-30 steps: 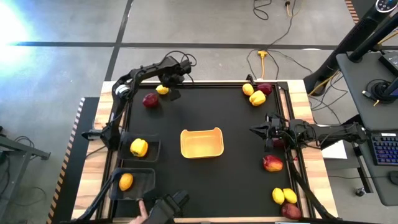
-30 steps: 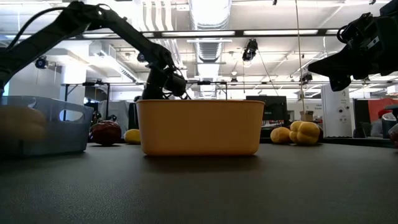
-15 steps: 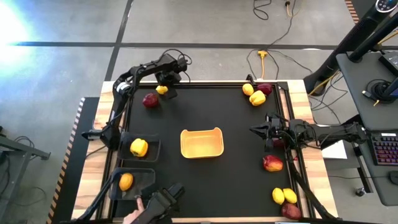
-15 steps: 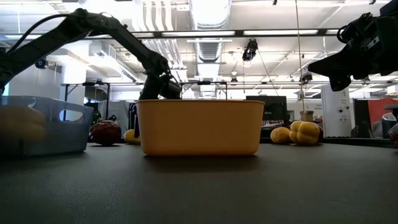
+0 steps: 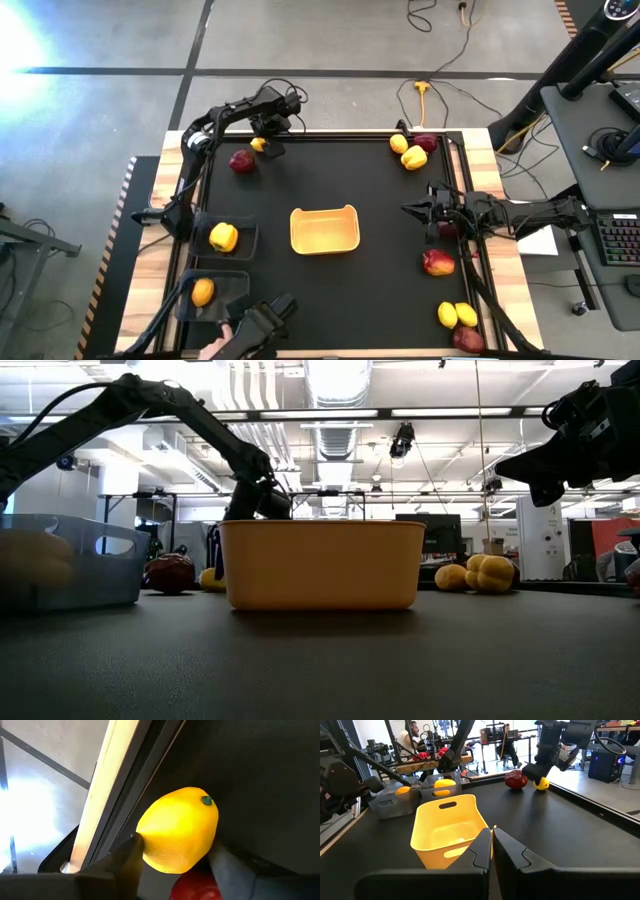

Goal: Sort produce into baskets
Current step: Put the yellow lemon into the bottom black transparent bin

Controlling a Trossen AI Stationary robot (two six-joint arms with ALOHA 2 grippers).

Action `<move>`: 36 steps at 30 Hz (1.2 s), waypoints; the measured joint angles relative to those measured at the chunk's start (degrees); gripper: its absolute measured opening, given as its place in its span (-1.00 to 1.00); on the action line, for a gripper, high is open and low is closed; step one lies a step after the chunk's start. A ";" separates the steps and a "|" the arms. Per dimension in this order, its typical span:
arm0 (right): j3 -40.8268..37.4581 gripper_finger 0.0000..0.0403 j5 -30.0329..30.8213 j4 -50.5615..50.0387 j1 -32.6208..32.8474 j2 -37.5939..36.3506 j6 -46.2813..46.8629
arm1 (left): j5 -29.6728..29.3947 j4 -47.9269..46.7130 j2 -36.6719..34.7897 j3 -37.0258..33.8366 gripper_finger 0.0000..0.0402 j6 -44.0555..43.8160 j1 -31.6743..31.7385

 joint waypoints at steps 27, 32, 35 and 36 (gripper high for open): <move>0.00 -0.95 -0.02 0.00 -0.01 0.00 -0.02 | 12.16 -13.57 -29.68 -6.67 -0.26 -21.74 -27.12; 0.00 -0.95 0.00 0.00 -0.01 0.00 -0.01 | 18.89 -13.58 -41.24 -16.40 -0.26 -42.68 -42.72; 0.00 -0.95 0.00 0.00 0.01 0.00 -0.02 | 21.41 -12.32 -46.11 -22.60 -0.26 -59.39 -54.82; 0.00 -0.95 0.00 0.00 -0.01 0.00 0.00 | 22.65 -11.14 -47.11 -24.45 -0.26 -64.88 -59.06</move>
